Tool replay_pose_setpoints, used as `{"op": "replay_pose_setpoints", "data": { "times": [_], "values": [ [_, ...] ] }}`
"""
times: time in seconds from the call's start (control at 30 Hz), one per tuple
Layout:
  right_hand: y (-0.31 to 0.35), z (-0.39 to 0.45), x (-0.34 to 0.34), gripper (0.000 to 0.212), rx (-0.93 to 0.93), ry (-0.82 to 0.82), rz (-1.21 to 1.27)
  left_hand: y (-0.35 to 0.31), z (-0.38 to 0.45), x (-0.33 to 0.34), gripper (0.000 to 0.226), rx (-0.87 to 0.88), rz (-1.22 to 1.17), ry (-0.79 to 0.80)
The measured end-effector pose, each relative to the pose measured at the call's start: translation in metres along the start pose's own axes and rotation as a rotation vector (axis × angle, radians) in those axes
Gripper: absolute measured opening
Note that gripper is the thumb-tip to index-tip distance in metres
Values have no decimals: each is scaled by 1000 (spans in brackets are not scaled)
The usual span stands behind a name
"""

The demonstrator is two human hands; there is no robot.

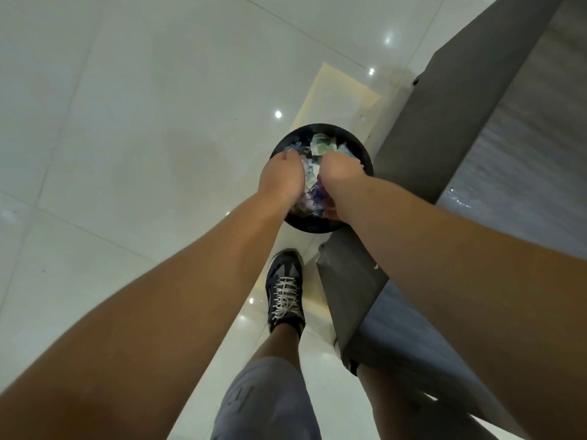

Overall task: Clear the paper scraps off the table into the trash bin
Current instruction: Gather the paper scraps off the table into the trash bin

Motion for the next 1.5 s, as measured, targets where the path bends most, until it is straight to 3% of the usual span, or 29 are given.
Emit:
{"op": "replay_pose_setpoints", "data": {
  "times": [0.1, 0.3, 0.43, 0.5, 0.57, 0.7, 0.87, 0.97, 1.07, 1.17, 1.27, 1.4, 1.5],
  "values": [
    [-27, -25, 14, 37, 244, 110, 116, 4, -32, -8, 33, 87, -31, -11],
    [-11, -57, 0, 29, 76, 140, 287, -8, -107, -20, 30, 312, 140, 43],
    [-5, -78, -22, 17, -108, 209, 252, -31, -151, -11, 41, 239, 95, 141],
    [-10, -94, -33, 30, -145, 288, 297, -41, -173, -2, 41, 134, -9, 186],
    [-16, -105, -50, 29, -175, 296, 340, -50, -189, 4, 37, 59, -50, 174],
    [-28, -122, -87, 18, -251, 225, 333, -62, -213, 28, 29, -29, -41, 99],
    [-77, -133, -177, 27, -311, 60, 489, -74, -277, 104, 28, 130, 122, 118],
    [-132, -144, -253, 22, -299, -96, 475, -60, -308, 177, 25, 61, 163, 232],
    [-182, -162, -326, 22, -323, -173, 417, -38, -342, 257, 20, -78, 177, 445],
    [-236, -180, -396, 15, -313, -243, 419, -27, -374, 326, 18, -88, 259, 578],
    [-292, -193, -454, 7, -246, -369, 439, -23, -389, 376, 19, 18, 420, 553],
    [-365, -201, -513, 21, -99, -556, 270, -44, -391, 414, 29, 422, 1023, 278],
    [-398, -199, -536, 31, -48, -576, 163, -47, -404, 447, 33, 510, 1197, 225]
  ]
}}
Point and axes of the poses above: each hand's wrist, its own z-axis towards the middle knuckle, its own x-axis out of the palm, y = z × x, the point moved 9 cm from there along z, towards the middle knuckle, and after that the axes turned 5 degrees about -x, right-handed, at the moved point
